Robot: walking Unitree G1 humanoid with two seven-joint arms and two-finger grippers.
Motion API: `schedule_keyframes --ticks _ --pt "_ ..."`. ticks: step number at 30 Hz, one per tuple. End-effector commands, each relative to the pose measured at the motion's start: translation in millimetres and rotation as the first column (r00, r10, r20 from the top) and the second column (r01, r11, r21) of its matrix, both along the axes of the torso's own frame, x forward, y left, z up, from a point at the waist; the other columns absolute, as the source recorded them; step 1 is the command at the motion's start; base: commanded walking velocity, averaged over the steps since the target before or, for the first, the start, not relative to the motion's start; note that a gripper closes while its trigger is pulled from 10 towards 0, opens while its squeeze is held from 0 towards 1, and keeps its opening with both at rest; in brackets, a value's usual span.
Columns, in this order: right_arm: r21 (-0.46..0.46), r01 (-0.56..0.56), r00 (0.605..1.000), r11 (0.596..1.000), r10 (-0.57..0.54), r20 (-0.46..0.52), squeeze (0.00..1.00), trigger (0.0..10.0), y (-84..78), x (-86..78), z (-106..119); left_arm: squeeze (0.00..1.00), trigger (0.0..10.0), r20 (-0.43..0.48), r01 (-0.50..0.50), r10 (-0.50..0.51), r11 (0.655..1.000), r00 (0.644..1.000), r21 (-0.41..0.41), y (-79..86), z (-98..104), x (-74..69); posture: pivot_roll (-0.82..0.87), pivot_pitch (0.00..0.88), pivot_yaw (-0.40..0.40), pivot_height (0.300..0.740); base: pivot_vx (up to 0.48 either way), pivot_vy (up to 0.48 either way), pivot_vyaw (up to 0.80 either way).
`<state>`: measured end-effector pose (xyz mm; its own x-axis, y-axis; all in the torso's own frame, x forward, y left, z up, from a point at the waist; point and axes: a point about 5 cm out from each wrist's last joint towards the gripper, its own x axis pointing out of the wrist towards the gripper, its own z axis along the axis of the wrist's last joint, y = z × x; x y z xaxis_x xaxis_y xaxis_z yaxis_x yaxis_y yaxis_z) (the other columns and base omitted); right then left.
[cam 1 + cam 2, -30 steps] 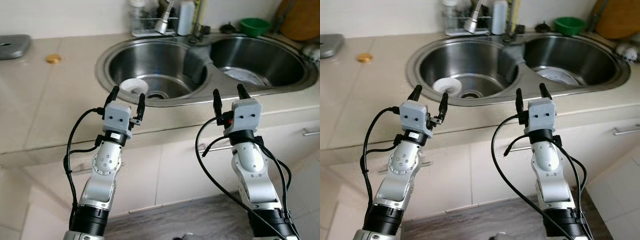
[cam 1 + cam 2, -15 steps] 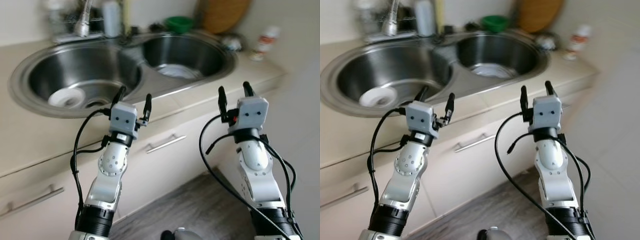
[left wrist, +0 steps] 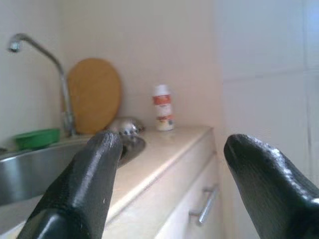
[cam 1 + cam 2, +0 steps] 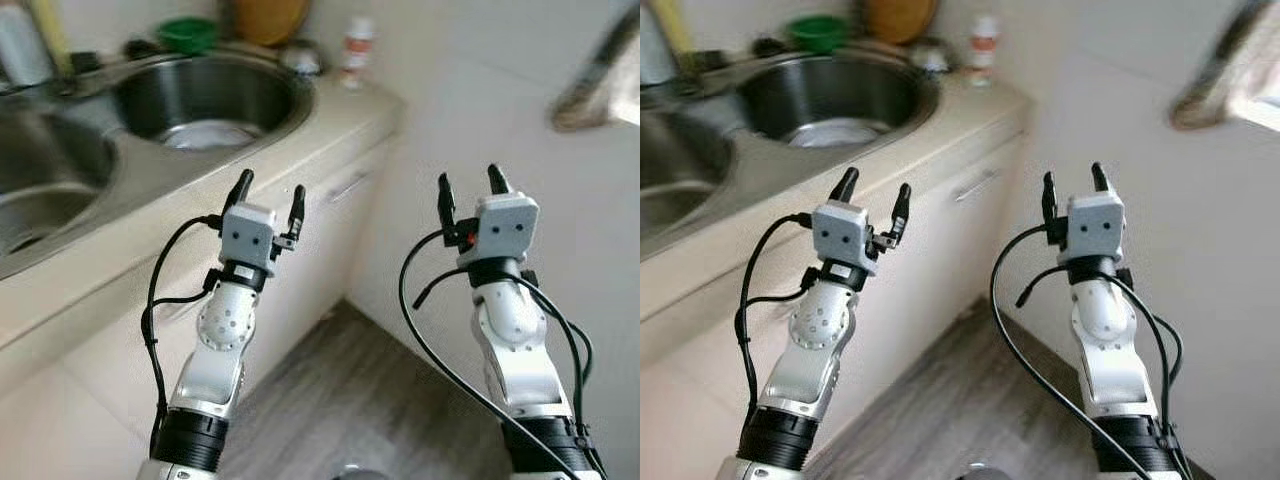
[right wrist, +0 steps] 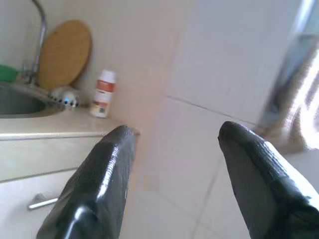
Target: Kitchen organization
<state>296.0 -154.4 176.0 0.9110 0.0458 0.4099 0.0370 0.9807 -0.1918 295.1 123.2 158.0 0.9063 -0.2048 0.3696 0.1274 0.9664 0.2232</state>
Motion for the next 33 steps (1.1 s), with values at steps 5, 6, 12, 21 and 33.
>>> schedule_keyframes --ticks 5,6,12,21,33 --pt "-0.044 0.06 0.998 0.997 -0.06 -0.009 0.0 10.0 -9.2 3.7 2.2 0.0 10.0 0.019 0.021 -0.021 1.0 1.0 -0.001 -6.9 4.6 -0.3 -0.13 0.0 -0.04 0.74 0.0 -0.48 -0.78" --pt "-0.033 0.065 0.998 0.997 -0.066 -0.021 0.0 10.0 -10.3 4.8 0.4 0.0 10.0 0.019 0.021 -0.021 1.0 1.0 -0.001 -6.9 4.5 -0.3 -0.13 0.0 -0.04 0.74 0.0 -0.48 -0.77" --pt "-0.034 0.072 0.997 0.997 -0.073 -0.026 0.0 10.0 -10.7 5.6 -0.3 0.0 10.0 0.017 0.022 -0.022 1.0 1.0 -0.003 -7.0 4.0 -0.3 -0.13 0.0 -0.04 0.74 0.0 -0.4 -0.79" --pt "-0.026 0.078 0.996 0.997 -0.079 -0.036 0.0 10.0 -11.2 7.8 -1.2 0.0 10.0 0.007 0.022 -0.022 1.0 1.0 -0.004 -7.5 2.4 0.5 -0.13 0.0 -0.04 0.74 0.0 0.0 -0.8" --pt "-0.001 0.098 0.993 0.995 -0.098 -0.06 0.0 10.0 -15.7 10.3 -3.7 0.0 10.0 -0.001 0.025 -0.025 1.0 1.0 0.004 -9.0 0.2 1.0 -0.13 0.0 -0.04 0.74 0.0 0.0 -0.8"
